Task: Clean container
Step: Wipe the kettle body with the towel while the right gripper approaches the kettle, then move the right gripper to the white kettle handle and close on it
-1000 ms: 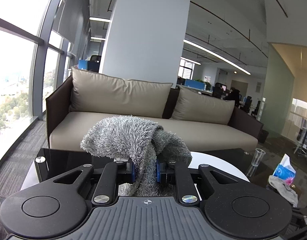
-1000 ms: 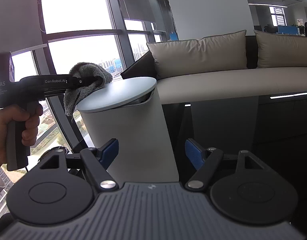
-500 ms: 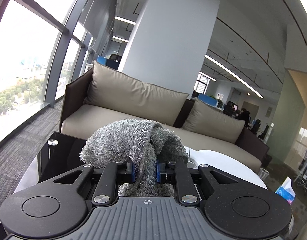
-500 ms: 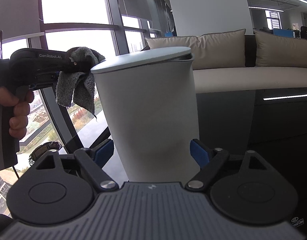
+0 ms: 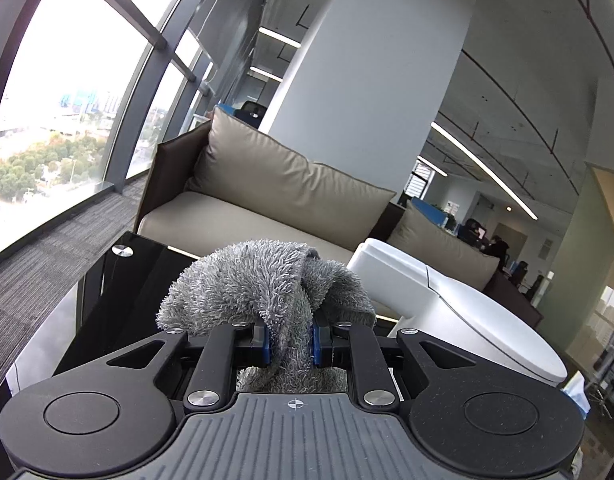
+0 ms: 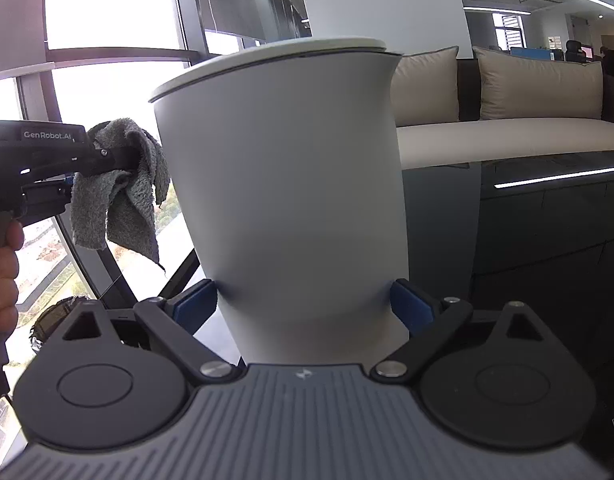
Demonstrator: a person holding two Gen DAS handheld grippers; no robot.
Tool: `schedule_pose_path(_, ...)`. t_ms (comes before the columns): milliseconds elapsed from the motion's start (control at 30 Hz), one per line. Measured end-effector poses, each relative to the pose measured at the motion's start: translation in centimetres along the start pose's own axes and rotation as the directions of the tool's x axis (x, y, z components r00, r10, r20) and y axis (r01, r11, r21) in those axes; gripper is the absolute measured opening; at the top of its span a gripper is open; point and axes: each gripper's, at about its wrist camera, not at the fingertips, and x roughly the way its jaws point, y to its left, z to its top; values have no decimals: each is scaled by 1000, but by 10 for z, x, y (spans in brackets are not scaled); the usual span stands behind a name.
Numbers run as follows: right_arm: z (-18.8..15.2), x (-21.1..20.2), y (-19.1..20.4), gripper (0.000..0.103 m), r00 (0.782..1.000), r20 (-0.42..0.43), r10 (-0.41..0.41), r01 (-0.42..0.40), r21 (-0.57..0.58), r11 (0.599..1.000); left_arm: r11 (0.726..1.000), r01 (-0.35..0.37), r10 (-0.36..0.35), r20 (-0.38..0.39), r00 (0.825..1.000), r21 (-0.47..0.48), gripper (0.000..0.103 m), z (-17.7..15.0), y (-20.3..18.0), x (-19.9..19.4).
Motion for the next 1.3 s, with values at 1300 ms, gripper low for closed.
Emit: schedule_pose_path(1300,19,56,-52,102,998,-12,-58,59,86,995,1000,-20,19,-79,997,-5,16,-28,9,16)
